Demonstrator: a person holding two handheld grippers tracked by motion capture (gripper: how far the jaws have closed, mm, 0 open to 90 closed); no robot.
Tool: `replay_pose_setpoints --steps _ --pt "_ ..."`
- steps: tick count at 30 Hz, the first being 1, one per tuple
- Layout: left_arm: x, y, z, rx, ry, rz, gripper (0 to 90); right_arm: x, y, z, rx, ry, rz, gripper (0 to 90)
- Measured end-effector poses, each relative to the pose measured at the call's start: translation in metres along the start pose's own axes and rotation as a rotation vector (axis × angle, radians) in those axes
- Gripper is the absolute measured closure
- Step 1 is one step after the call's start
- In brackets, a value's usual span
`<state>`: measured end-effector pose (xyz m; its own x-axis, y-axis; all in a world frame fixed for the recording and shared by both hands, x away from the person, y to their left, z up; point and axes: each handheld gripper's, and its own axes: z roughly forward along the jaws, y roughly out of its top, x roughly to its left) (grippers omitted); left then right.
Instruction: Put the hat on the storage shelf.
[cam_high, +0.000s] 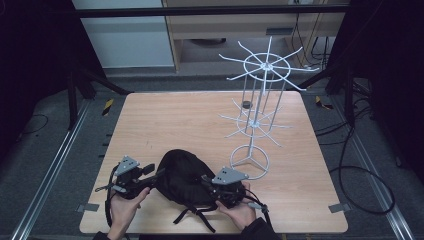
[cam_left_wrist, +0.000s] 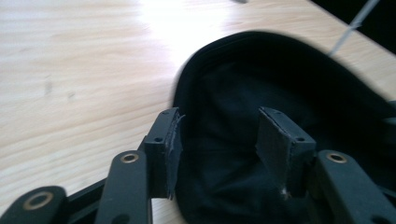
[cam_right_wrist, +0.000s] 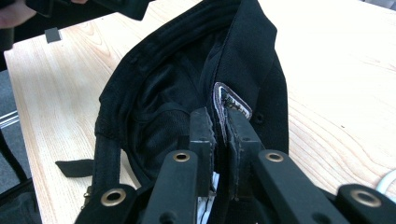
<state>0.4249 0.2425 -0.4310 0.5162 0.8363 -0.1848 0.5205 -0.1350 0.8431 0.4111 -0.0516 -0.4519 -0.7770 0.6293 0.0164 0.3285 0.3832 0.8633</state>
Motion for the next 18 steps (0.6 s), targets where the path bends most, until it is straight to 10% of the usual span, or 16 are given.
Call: replay_pose_setpoints --steps 18 --pt "-0.046 0.026 0.042 0.036 -0.105 -0.019 33.3 0.005 -0.002 0.002 -0.003 0.03 -0.004 82.1"
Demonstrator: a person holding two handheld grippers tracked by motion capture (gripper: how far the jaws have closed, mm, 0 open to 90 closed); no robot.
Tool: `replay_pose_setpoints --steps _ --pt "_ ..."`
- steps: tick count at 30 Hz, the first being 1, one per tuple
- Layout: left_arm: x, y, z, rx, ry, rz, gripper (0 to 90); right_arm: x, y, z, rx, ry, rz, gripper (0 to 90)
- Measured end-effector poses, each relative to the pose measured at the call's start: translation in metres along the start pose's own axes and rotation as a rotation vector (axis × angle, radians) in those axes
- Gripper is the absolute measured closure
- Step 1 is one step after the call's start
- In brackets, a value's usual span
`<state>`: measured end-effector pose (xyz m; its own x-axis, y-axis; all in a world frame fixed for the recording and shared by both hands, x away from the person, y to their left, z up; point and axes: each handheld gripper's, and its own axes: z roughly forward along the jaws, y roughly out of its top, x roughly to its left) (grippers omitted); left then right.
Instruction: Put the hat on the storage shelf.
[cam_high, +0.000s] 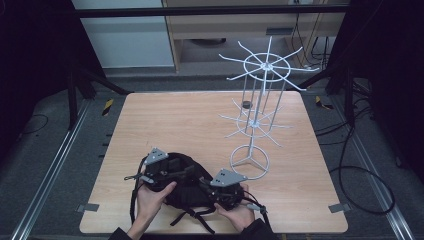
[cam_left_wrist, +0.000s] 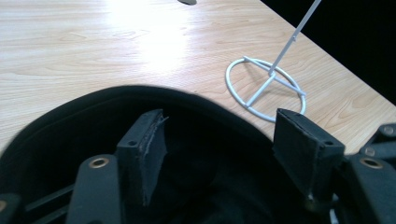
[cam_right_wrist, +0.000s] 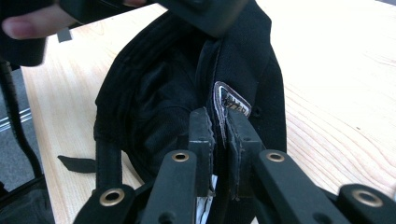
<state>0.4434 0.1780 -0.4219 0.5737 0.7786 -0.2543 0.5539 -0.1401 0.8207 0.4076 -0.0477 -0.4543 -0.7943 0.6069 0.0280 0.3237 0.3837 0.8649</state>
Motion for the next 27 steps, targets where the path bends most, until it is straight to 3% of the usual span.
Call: replay_pose_setpoints --steps 12,16,19,20,22,25,27 --pt "-0.007 0.0 0.018 0.034 0.048 -0.002 35.8 0.004 0.0 0.002 -0.003 0.041 -0.025 82.3" --pt "-0.007 -0.001 0.017 0.04 0.026 -0.01 48.1 0.005 0.0 0.004 0.001 0.057 -0.024 81.1" --pt "-0.008 -0.001 0.016 0.038 0.011 -0.014 61.5 0.005 0.001 0.003 0.001 0.085 -0.016 74.9" --pt "-0.008 -0.001 0.015 0.039 0.004 -0.012 61.5 0.005 0.001 0.003 0.001 0.085 -0.016 74.9" --pt "-0.009 -0.001 0.014 0.037 -0.005 -0.009 67.7 0.005 0.003 0.002 0.003 0.124 -0.006 71.9" --pt "-0.008 0.0 0.009 0.024 -0.019 -0.014 74.6 0.004 0.007 -0.006 -0.031 0.154 -0.005 66.9" --pt "-0.007 0.001 0.005 0.011 -0.03 -0.017 78.6 -0.003 0.01 -0.019 -0.074 0.138 0.005 63.9"
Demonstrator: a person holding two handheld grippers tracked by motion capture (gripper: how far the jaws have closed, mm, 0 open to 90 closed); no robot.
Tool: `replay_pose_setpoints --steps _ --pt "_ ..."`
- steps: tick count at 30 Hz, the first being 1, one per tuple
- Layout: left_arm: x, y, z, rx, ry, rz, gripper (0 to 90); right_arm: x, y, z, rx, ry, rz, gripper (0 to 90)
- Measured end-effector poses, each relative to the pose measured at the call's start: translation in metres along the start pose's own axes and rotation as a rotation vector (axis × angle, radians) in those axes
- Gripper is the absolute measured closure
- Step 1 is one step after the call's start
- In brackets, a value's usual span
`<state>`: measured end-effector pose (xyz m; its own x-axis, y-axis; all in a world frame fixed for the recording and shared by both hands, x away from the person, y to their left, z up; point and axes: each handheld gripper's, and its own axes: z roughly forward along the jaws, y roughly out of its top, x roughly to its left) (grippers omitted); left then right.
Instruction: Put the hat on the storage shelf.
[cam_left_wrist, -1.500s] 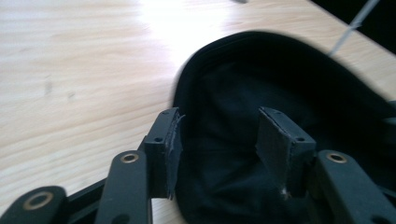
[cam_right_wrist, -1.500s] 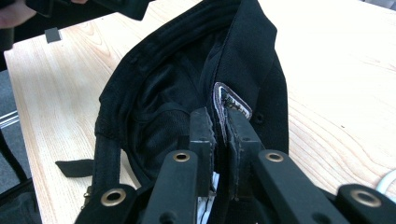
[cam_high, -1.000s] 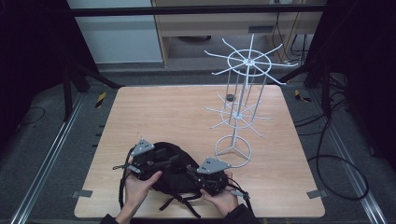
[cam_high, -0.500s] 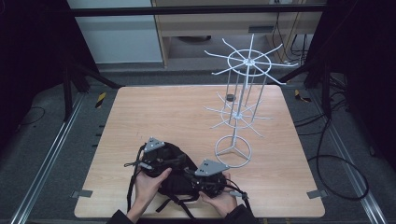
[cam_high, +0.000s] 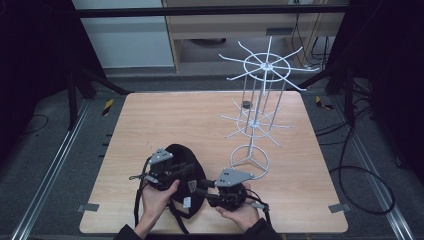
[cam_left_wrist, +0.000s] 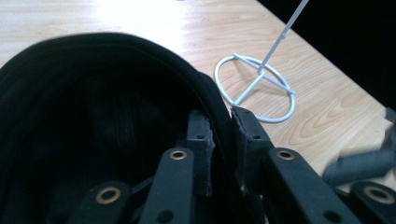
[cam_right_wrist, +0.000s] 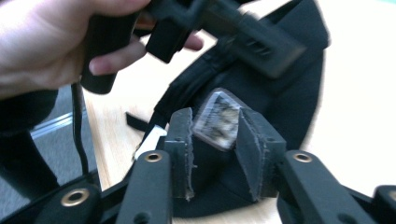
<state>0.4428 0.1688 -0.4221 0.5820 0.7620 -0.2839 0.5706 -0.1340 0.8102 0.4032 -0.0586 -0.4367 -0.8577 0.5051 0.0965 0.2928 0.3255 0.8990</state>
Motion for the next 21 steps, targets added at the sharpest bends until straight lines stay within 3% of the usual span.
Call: replay_pose_setpoints --steps 1,2,5,8,16,18,21 --pt "0.0 0.001 -0.002 -0.007 -0.005 0.004 78.6 0.0 0.0 0.0 0.0 0.0 0.0 63.9" --pt "-0.001 0.002 -0.007 -0.022 -0.014 0.007 79.9 -0.006 0.0 -0.008 -0.018 -0.032 0.009 62.5" --pt "-0.003 0.004 -0.013 -0.041 -0.03 0.02 80.6 -0.014 -0.004 -0.012 -0.019 -0.072 0.031 60.6" --pt "-0.006 0.006 -0.019 -0.055 -0.048 0.038 81.0 -0.019 -0.009 -0.009 -0.007 -0.088 0.047 58.0" --pt "-0.021 0.012 -0.033 -0.101 -0.105 0.095 81.5 -0.019 -0.016 0.004 0.008 -0.077 0.05 54.2" --pt "-0.025 0.012 -0.034 -0.104 -0.112 0.111 81.5 -0.019 -0.016 0.006 0.001 -0.064 0.054 56.9" --pt "-0.027 0.012 -0.034 -0.107 -0.126 0.128 81.6 -0.018 -0.016 0.007 -0.003 -0.039 0.056 70.9"
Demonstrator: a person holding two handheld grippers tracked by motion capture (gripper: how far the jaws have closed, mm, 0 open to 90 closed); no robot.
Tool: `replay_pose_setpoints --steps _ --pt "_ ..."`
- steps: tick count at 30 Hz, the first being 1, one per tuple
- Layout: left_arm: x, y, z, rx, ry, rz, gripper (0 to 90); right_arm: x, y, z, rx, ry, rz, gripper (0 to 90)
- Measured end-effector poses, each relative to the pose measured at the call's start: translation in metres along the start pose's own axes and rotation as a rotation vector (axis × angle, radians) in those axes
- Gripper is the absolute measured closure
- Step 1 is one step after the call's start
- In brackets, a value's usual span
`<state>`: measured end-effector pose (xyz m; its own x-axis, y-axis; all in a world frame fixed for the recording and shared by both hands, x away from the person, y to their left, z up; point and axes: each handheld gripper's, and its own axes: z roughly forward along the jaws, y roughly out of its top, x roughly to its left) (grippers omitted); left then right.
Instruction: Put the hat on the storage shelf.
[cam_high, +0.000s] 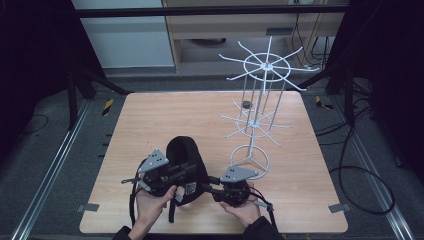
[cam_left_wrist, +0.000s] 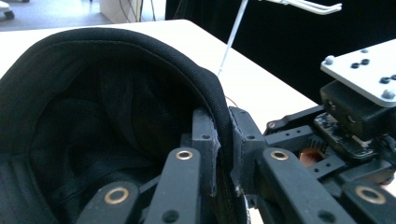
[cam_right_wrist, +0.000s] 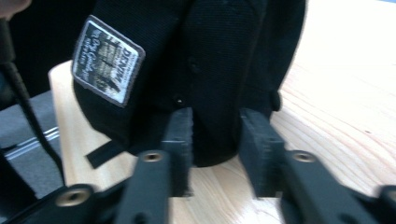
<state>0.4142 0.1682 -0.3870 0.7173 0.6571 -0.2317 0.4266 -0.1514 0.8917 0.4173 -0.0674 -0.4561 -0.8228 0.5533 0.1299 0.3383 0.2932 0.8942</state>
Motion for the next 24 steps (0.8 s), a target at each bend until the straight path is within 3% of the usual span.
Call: replay_pose_setpoints --steps 1,3,7,9,14,15,18,24 --pt "0.0 0.0 0.0 -0.003 -0.006 0.003 81.6 0.001 0.0 -0.001 -0.005 0.006 -0.008 82.7" --pt "0.0 0.0 -0.001 -0.012 -0.016 0.011 81.6 0.001 0.002 -0.003 -0.008 0.01 -0.009 88.8" --pt "0.0 0.001 -0.005 -0.03 -0.016 0.017 81.5 0.002 0.006 -0.008 -0.016 -0.023 -0.025 89.7" --pt "0.0 0.001 -0.009 -0.037 -0.013 0.028 81.3 0.005 0.012 -0.016 -0.035 -0.07 -0.066 89.8" --pt "0.002 -0.004 -0.019 -0.038 0.011 0.041 80.9 0.012 0.019 -0.021 -0.04 -0.103 -0.124 89.7" --pt "0.003 -0.006 -0.021 -0.037 0.016 0.043 80.6 0.015 0.021 -0.021 -0.028 -0.104 -0.15 89.7" --pt "0.007 -0.013 -0.026 -0.022 0.029 0.037 80.5 0.019 0.021 -0.017 -0.012 -0.098 -0.164 89.6" --pt "0.018 -0.035 -0.03 0.028 0.065 0.019 79.4 0.029 0.017 -0.001 0.07 -0.09 -0.202 89.4"
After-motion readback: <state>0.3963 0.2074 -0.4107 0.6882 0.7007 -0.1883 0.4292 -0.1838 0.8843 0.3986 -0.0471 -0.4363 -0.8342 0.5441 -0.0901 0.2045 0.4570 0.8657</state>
